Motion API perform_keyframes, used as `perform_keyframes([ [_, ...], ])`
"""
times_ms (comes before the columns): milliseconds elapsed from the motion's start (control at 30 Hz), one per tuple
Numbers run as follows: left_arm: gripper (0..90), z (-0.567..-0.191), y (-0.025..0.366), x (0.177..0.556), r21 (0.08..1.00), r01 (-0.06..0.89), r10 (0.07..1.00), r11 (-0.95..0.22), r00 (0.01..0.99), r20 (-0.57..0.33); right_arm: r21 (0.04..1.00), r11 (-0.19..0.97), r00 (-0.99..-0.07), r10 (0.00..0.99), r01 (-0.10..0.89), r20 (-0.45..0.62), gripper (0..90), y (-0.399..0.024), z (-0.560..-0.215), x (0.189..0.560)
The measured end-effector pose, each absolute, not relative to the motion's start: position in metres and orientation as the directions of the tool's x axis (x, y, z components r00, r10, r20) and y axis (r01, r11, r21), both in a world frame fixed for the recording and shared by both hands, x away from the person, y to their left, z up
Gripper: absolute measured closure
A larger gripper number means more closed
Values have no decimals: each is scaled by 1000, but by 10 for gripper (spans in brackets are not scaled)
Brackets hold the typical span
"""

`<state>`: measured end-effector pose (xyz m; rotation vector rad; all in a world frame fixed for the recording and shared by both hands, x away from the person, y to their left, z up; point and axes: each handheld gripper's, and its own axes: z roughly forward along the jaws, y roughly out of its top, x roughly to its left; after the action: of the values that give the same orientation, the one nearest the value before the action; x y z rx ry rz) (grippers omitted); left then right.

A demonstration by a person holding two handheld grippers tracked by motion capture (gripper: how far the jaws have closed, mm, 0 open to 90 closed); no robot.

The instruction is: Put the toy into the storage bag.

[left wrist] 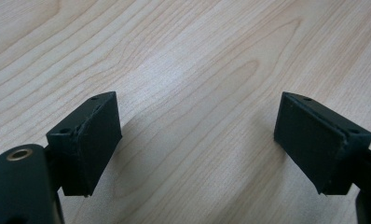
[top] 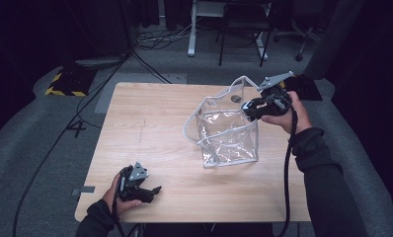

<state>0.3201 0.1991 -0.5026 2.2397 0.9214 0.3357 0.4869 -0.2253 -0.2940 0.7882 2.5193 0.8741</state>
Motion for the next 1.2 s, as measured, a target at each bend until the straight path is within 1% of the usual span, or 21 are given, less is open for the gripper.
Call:
perform_keyframes([
  [267,151,-502,200,321,678,516,695,-523,719,-12,628,679,-795,588,381,-153,483,-234,-296,483],
  [333,150,-503,199,320,677,524,695,-517,719,-25,631,671,-791,594,389,-144,483,-236,-297,484],
  [633,150,-503,198,320,683,528,705,-505,709,-26,607,698,-810,568,381,-145,483,-221,-303,484],
  [933,150,-503,198,320,683,530,707,-502,706,-27,612,682,-800,585,400,-129,482,-219,-308,485],
  [1200,150,-503,198,320,683,530,708,-503,706,-27,616,686,-815,567,388,-119,482,-216,-312,484],
])
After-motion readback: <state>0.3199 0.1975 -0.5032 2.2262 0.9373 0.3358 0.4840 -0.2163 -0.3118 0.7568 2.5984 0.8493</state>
